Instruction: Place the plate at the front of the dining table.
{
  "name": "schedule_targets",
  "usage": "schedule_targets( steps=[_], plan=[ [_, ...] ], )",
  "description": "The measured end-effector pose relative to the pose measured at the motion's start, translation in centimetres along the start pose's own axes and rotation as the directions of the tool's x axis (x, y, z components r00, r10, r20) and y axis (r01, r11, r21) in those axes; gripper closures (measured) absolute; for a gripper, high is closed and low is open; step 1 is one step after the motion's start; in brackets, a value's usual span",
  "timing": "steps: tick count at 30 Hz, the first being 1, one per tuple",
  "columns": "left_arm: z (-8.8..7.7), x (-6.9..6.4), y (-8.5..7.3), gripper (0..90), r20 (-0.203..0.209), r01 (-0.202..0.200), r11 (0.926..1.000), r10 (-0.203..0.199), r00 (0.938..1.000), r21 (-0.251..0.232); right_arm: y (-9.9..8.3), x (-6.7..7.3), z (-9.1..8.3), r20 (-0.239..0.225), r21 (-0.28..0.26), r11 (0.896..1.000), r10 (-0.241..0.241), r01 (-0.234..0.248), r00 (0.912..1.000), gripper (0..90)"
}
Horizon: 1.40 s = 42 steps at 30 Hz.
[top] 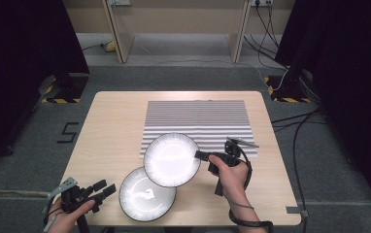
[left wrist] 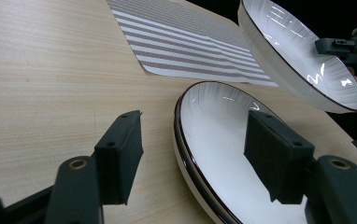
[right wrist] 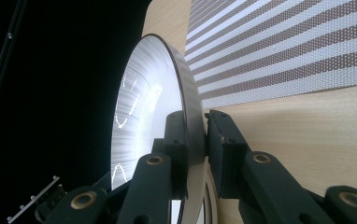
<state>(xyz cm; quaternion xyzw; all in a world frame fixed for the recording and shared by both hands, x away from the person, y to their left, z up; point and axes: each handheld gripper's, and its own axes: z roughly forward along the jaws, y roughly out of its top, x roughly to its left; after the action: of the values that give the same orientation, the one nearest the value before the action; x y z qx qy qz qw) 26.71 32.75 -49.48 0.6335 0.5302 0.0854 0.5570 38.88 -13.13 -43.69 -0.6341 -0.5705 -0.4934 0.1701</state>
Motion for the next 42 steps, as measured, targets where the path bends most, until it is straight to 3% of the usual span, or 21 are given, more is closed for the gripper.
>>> schedule_targets(
  steps=[42],
  plan=[
    [0.1, 0.0, 0.0, 36.6, 0.007, 0.001, 1.0, -0.001, 1.0, 0.007, 1.7, -0.4, -0.5, 0.013, -0.048, 0.999, 0.025, -0.025, 0.9996, 78.3]
  ],
)
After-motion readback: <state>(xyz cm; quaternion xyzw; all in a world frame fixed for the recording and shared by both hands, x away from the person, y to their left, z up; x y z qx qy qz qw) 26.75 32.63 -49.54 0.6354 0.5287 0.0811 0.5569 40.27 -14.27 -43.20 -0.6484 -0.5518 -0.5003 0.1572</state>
